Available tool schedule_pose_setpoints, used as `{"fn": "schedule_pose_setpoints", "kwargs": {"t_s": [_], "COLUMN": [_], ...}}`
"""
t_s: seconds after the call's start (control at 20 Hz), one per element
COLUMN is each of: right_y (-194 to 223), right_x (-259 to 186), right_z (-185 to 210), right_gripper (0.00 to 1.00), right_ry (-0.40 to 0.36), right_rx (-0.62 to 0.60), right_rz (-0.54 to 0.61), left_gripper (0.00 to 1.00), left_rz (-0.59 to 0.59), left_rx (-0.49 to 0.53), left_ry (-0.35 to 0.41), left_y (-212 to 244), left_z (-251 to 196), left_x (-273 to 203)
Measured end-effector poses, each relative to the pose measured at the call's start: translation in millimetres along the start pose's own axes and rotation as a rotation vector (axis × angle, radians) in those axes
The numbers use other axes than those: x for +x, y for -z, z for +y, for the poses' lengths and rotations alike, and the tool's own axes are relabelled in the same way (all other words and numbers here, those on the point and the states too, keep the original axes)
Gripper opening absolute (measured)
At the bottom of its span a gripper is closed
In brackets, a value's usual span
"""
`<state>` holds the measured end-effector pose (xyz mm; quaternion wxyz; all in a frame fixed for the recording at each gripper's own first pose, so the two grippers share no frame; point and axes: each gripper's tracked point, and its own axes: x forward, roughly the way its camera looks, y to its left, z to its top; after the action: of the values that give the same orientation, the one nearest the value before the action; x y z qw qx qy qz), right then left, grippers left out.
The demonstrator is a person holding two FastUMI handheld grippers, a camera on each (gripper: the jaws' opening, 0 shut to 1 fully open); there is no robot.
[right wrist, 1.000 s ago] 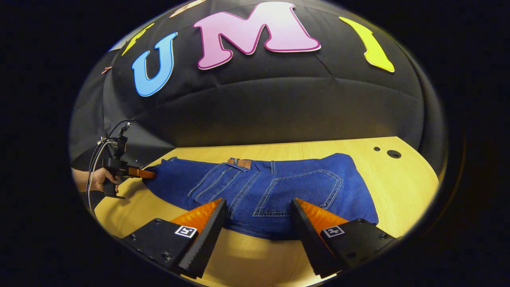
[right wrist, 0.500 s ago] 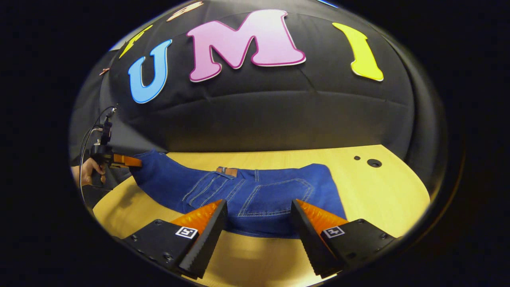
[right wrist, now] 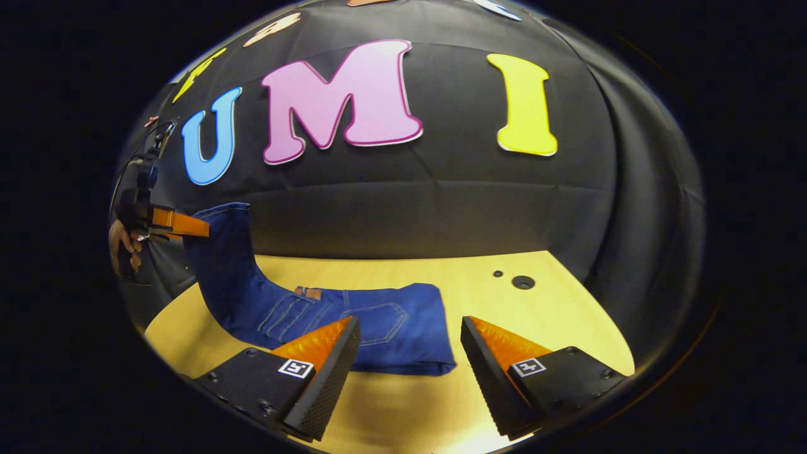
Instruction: Grasp the waist and the cuffs of the jeans and fold them to make the two legs overlap; first hold the waist and fold one-third of the jeans toward the cuffs, then hold the cuffs and fold the remaining one-third in the same direction to finish folding.
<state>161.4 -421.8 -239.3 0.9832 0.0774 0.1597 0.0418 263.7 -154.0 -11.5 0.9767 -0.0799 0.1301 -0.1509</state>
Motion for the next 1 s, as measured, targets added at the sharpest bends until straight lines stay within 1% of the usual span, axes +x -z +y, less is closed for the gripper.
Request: {"fn": "schedule_pose_setpoints", "kwargs": {"t_s": [0.2, 0.35, 0.45, 0.55, 0.7, 0.8, 0.85, 0.9, 0.95, 1.0], "right_y": [-4.4, 8.6, 17.9, 24.7, 28.2, 26.1, 25.1, 24.2, 24.3, 24.7], "right_x": [-34.3, -58.1, -71.1, -78.3, -89.1, -94.1, -97.6, -100.6, -103.6, -106.8], "right_z": [-36.6, -59.3, -72.9, -83.1, -95.7, -100.9, -103.6, -105.0, -105.1, -105.1], "right_gripper": [0.97, 0.97, 0.97, 0.97, 0.97, 0.97, 0.97, 0.97, 0.97, 0.97], "right_ry": [0.056, 0.09, 0.116, 0.141, 0.163, 0.176, 0.182, 0.187, 0.191, 0.195], "right_rx": [0.022, 0.05, 0.077, 0.11, 0.127, 0.119, 0.12, 0.123, 0.127, 0.13], "right_rz": [0.003, 0.037, 0.057, 0.068, 0.069, 0.06, 0.056, 0.051, 0.05, 0.049], "left_gripper": [0.06, 0.06, 0.06, 0.06, 0.1, 0.17, 0.18, 0.29, 0.28, 0.5], "left_rz": [0.034, 0.099, 0.15, 0.186, 0.261, 0.281, 0.285, 0.287, 0.285, 0.279], "left_rx": [0.015, 0.023, 0.055, 0.104, 0.189, 0.249, 0.255, 0.244, 0.226, 0.213], "left_ry": [0.102, 0.177, 0.201, 0.194, 0.18, 0.182, 0.208, 0.242, 0.274, 0.308], "left_y": [1.8, 27.9, 56.4, 90.3, 144.9, 166.5, 174.3, 181.0, 183.0, 183.8], "left_z": [-101.8, -169.6, -196.4, -216.5, -230.7, -238.9, -247.0, -259.2, -270.8, -281.7], "left_x": [24.1, 49.3, 74.6, 101.6, 119.1, 121.3, 119.9, 118.5, 111.7, 105.1]}}
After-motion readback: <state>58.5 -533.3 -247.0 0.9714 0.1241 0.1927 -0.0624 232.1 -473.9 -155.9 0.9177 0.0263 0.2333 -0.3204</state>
